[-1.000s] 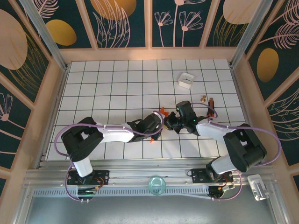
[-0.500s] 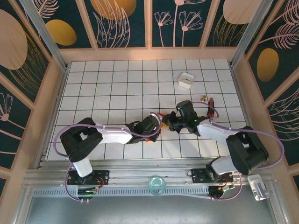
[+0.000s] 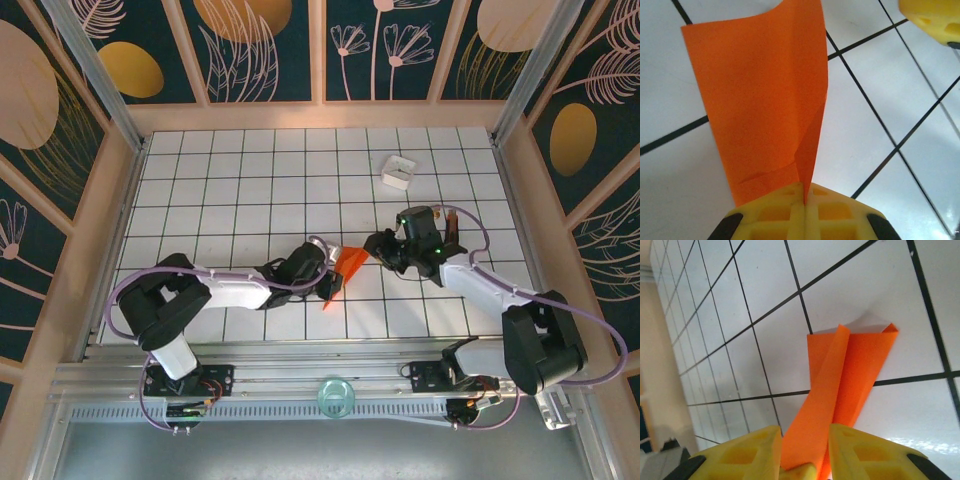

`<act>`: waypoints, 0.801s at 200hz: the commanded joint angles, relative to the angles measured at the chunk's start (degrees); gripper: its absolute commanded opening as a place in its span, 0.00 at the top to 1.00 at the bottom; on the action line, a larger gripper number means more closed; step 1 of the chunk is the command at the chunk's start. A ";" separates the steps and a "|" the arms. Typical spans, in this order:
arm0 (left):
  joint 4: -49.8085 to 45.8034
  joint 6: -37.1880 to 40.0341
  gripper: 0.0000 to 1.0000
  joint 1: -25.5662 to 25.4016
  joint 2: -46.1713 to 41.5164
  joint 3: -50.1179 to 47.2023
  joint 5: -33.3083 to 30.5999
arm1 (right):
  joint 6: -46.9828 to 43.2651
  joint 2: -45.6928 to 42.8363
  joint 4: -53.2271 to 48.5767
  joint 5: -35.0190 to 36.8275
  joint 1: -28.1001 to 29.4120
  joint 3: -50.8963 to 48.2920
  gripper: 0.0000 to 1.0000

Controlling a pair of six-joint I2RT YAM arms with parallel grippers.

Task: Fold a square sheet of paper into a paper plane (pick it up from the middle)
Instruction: Fold the wing for the fifth time at the center of the table.

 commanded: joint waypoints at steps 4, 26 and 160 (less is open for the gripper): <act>8.01 -7.20 1.00 1.14 0.23 -1.78 8.08 | -8.92 0.03 -3.44 1.14 -0.16 2.38 0.69; 11.84 -10.48 1.00 1.91 2.18 -2.97 11.07 | -11.67 1.17 -3.73 0.45 -0.07 2.64 0.69; 16.32 -15.54 1.00 2.65 7.72 -3.45 15.49 | -16.06 6.35 -4.43 6.64 0.15 0.70 0.73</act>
